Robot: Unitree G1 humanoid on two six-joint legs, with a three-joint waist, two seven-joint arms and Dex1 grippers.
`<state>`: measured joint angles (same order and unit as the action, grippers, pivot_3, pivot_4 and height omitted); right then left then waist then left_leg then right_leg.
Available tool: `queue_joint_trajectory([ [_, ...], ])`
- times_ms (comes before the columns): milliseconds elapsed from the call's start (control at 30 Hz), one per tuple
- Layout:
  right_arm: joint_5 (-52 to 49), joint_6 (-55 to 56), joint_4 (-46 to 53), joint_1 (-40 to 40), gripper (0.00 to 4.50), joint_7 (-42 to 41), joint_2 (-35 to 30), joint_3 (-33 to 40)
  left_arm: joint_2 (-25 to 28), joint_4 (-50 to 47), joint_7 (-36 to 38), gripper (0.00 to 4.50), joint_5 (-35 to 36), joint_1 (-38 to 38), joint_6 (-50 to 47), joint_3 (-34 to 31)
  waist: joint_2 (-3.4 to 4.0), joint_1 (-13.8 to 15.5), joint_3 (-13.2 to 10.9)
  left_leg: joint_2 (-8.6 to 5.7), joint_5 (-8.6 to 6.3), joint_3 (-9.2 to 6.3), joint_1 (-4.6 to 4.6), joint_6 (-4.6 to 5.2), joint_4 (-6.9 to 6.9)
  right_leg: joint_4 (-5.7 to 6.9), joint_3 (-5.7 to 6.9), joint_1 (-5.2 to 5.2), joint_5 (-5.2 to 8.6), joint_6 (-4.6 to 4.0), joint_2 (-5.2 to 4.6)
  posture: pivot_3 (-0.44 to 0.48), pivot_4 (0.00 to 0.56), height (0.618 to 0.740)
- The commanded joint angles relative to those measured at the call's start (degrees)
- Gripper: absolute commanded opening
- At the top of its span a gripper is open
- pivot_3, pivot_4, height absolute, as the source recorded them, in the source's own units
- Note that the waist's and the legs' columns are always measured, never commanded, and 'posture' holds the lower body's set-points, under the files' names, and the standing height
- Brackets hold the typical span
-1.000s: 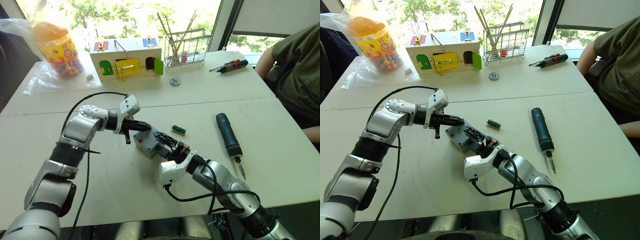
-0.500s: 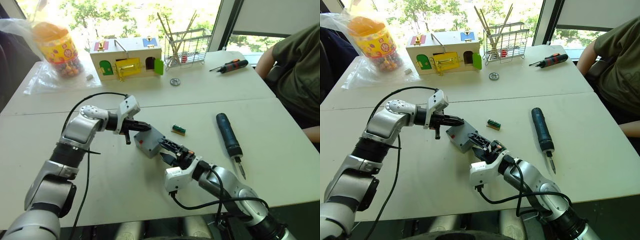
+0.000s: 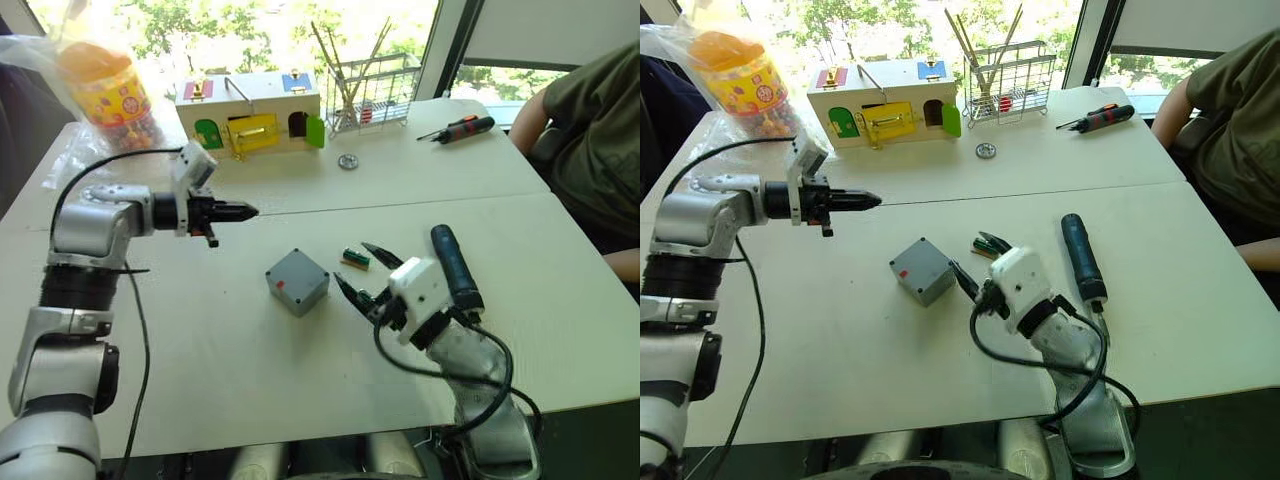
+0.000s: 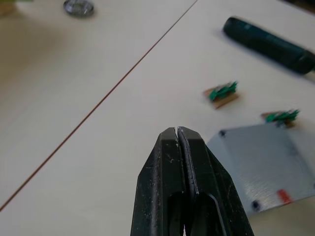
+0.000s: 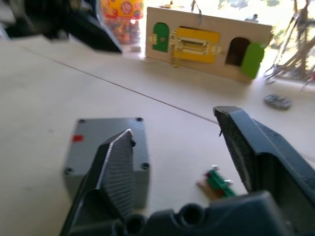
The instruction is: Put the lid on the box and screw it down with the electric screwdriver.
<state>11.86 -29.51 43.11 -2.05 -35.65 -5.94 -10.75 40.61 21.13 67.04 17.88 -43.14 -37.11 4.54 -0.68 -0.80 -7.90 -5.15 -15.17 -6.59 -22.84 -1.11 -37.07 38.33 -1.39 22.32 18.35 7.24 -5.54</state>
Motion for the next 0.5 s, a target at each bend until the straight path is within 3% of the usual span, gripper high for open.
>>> queue_joint_trajectory([
  [33,-6.8,-12.9,2.6,2.4,1.16,-3.2,-1.7,0.1,-1.7,1.7,-1.4,0.0,-2.9,1.2,5.5,1.6,-0.02,0.4,0.0,-0.03,0.0,-0.06,-0.04,0.0,-0.04,-0.03,0.03,0.11,0.0,0.0,-0.01,0.0,0.15,0.74],
  [100,-7.9,-15.5,1.8,2.4,0.15,-4.6,-5.6,-1.4,-3.1,1.8,-1.8,0.0,-3.8,2.3,6.9,2.5,-0.03,0.7,0.0,-0.06,-0.01,-0.11,-0.15,0.01,-0.09,-0.12,0.04,0.15,0.0,0.0,-0.03,0.0,0.15,0.74],
  [133,-8.0,-16.0,1.3,2.5,0.06,-4.6,-7.1,-2.2,-3.6,1.6,-1.8,0.0,-4.2,2.9,7.5,3.0,-0.03,0.8,0.0,-0.08,-0.01,-0.13,-0.27,0.01,-0.16,-0.11,0.04,0.22,-0.01,0.01,-0.04,0.0,0.15,0.74],
  [300,-13.1,-24.8,1.2,4.6,0.06,-4.1,-9.0,-4.6,-5.6,-1.9,-1.6,0.0,-4.1,6.1,5.5,4.4,-0.04,-0.1,0.0,-0.06,0.0,-0.11,-0.45,0.0,-0.14,0.01,0.01,0.31,-0.01,0.01,-0.06,0.0,0.15,0.74],
  [500,-14.5,-24.8,-5.2,9.0,0.06,-0.5,-8.7,-7.1,-6.2,-8.9,-1.9,0.0,-2.3,9.8,1.4,4.3,-0.04,-0.3,0.0,-0.04,0.0,-0.08,-0.49,0.0,-0.13,0.06,0.0,0.39,-0.01,0.01,-0.06,0.0,0.15,0.74],
])
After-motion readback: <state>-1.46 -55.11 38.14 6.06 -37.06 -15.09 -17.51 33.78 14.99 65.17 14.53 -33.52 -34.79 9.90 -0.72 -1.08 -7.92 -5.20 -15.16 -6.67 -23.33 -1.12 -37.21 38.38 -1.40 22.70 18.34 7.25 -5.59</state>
